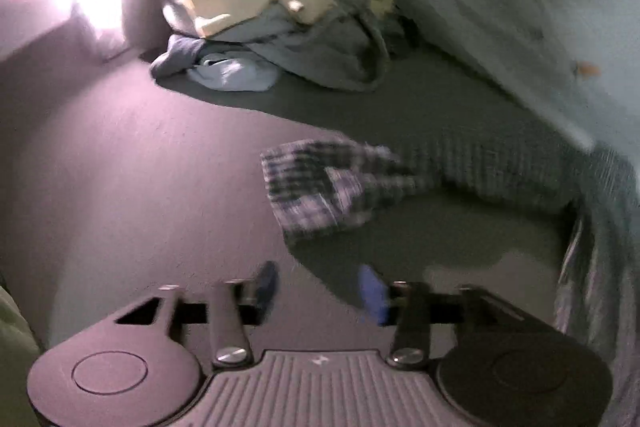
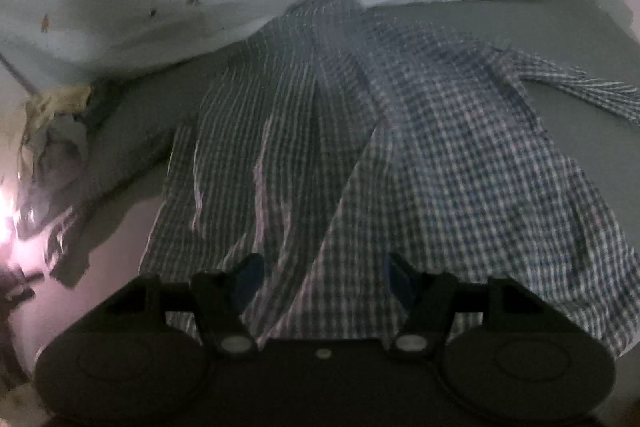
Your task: Fold clothes
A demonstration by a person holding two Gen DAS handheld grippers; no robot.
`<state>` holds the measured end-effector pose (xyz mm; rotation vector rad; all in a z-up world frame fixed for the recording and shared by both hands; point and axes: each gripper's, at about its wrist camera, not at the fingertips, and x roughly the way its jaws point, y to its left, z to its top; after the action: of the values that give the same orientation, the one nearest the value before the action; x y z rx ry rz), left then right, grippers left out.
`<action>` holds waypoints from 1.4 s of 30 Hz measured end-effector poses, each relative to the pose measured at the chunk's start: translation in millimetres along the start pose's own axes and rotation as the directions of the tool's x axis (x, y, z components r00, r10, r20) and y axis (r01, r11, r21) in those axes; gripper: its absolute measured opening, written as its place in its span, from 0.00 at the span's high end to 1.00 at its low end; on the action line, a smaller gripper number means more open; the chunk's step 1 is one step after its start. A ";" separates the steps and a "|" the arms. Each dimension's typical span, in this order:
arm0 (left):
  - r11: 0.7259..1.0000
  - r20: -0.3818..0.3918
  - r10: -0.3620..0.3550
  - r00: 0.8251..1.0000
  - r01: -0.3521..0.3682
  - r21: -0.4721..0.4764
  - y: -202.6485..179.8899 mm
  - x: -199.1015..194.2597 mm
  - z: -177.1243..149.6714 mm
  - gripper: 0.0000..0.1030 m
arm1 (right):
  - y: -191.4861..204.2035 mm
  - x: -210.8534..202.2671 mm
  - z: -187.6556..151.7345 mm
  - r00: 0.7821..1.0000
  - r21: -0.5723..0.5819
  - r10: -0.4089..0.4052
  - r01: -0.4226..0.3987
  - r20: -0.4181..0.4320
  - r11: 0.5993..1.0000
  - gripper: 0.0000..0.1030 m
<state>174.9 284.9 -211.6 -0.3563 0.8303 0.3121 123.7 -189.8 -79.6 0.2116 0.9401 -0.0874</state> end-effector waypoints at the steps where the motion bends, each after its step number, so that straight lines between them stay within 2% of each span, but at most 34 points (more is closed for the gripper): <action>1: 1.000 0.028 0.003 1.000 -0.003 -0.013 4.3 -1.1 4.8 0.32 | 4.7 1.8 -2.2 1.000 -0.016 -0.004 0.003 -0.012 1.000 0.34; 3: 1.000 0.053 0.007 0.999 -0.007 0.005 8.1 8.6 23.9 0.32 | 16.0 5.7 -6.2 1.000 -0.045 -0.013 0.012 -0.027 0.999 0.34; 7: 0.984 0.060 0.010 0.998 -0.020 0.175 -4.4 41.8 51.3 0.28 | 35.3 12.4 -13.8 0.999 -0.089 -0.019 0.015 -0.044 0.996 0.34; 9: 0.977 0.035 0.020 0.999 -0.027 0.212 -7.7 59.5 54.2 0.28 | 44.9 13.7 -17.0 0.999 -0.099 -0.030 0.025 -0.045 0.995 0.34; 14: 0.991 -0.023 0.002 1.000 0.002 0.137 -4.2 109.9 61.9 0.28 | 50.7 8.6 -30.1 0.997 -0.101 -0.059 0.055 -0.042 0.993 0.34; 16: 0.994 0.001 -0.032 0.999 0.032 0.109 -3.4 113.5 60.6 0.25 | 51.5 8.1 -35.8 0.996 -0.100 -0.072 0.067 -0.049 0.993 0.34; 17: 0.992 0.007 -0.040 0.999 0.038 0.122 -6.4 112.3 60.1 0.35 | 52.0 7.8 -38.4 0.995 -0.097 -0.079 0.074 -0.052 0.993 0.34; 18: 0.990 0.011 -0.046 0.999 0.044 0.137 -9.6 111.3 59.7 0.59 | 52.7 7.4 -40.5 0.995 -0.094 -0.087 0.081 -0.055 0.992 0.34; 19: 0.985 0.030 -0.033 0.999 0.028 0.169 -14.9 110.4 60.7 0.73 | 53.1 6.8 -42.1 0.994 -0.090 -0.093 0.088 -0.055 0.992 0.34; 20: 0.979 0.039 -0.036 0.999 0.027 0.202 -19.1 109.0 64.9 0.83 | 53.7 6.3 -42.3 0.994 -0.087 -0.097 0.092 -0.053 0.992 0.34; 23: 0.980 0.116 -0.126 0.985 0.105 0.170 -15.5 89.5 90.3 0.85 | 56.0 7.7 -40.7 0.995 -0.093 -0.087 0.082 -0.052 0.992 0.35; 26: 0.965 0.236 -0.218 0.947 0.172 0.199 -12.8 46.5 123.3 0.85 | 63.3 15.1 -40.4 0.995 -0.118 -0.079 0.070 -0.069 0.990 0.36; 27: 0.946 0.272 -0.261 0.926 0.191 0.261 -15.1 25.5 129.8 0.85 | 66.3 18.3 -40.4 0.994 -0.129 -0.077 0.067 -0.076 0.989 0.36; 29: 0.877 0.294 -0.347 0.891 0.197 0.439 -25.4 -9.4 124.7 0.84 | 73.2 24.9 -39.9 0.993 -0.154 -0.078 0.064 -0.090 0.986 0.36; 30: 0.827 0.268 -0.361 0.893 0.174 0.534 -33.5 -16.2 110.4 0.83 | 75.8 27.8 -39.7 0.992 -0.165 -0.076 0.059 -0.097 0.985 0.36; 32: 0.696 0.206 -0.373 0.905 0.126 0.706 -50.6 -27.2 79.2 0.80 | 79.8 33.7 -39.4 0.991 -0.182 -0.066 0.044 -0.113 0.982 0.36; 33: 0.598 0.143 -0.359 0.922 0.109 0.794 -59.9 -23.5 52.8 0.80 | 80.7 36.3 -39.5 0.991 -0.188 -0.060 0.037 -0.121 0.981 0.36; 35: 0.362 -0.002 -0.308 0.951 0.120 0.925 -73.8 -7.9 -12.5 0.79 | 81.3 41.4 -38.9 0.989 -0.198 -0.051 0.024 -0.136 0.980 0.36; 36: 0.223 -0.085 -0.280 0.956 0.151 0.963 -76.7 0.2 -50.7 0.78 | 81.1 43.3 -38.4 0.989 -0.203 -0.048 0.018 -0.141 0.979 0.36; 37: 0.135 -0.140 -0.266 0.954 0.180 0.974 -76.3 3.4 -77.2 0.78 | 80.8 44.1 -38.2 0.989 -0.209 -0.046 0.015 -0.144 0.978 0.36; 38: 0.105 -0.120 -0.270 0.955 0.153 0.983 -77.2 1.3 -94.9 0.91 | 82.5 44.8 -37.6 0.988 -0.215 -0.047 0.015 -0.145 0.977 0.36; 39: 0.082 -0.091 -0.278 0.956 0.118 0.990 -78.2 -1.5 -111.6 0.88 | 83.9 44.6 -37.6 0.988 -0.221 -0.051 0.018 -0.144 0.975 0.36; 40: 0.130 -0.113 -0.279 0.954 0.154 0.980 -80.7 -2.9 -107.7 0.87 | 84.5 44.2 -38.3 0.988 -0.227 -0.055 0.022 -0.143 0.974 0.36; 41: 0.186 -0.140 -0.281 0.949 0.197 0.962 -83.4 -4.1 -101.3 0.76 | 84.8 43.6 -39.4 0.988 -0.229 -0.058 0.024 -0.144 0.973 0.36; 42: 0.275 -0.160 -0.294 0.942 0.244 0.930 -83.5 -4.9 -89.9 0.65 | 83.3 42.7 -41.1 0.987 -0.227 -0.059 0.025 -0.148 0.974 0.36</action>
<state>146.3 171.3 -248.3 0.6599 0.7553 -0.5426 130.2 -98.7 -125.7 -0.0115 1.1005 -0.0032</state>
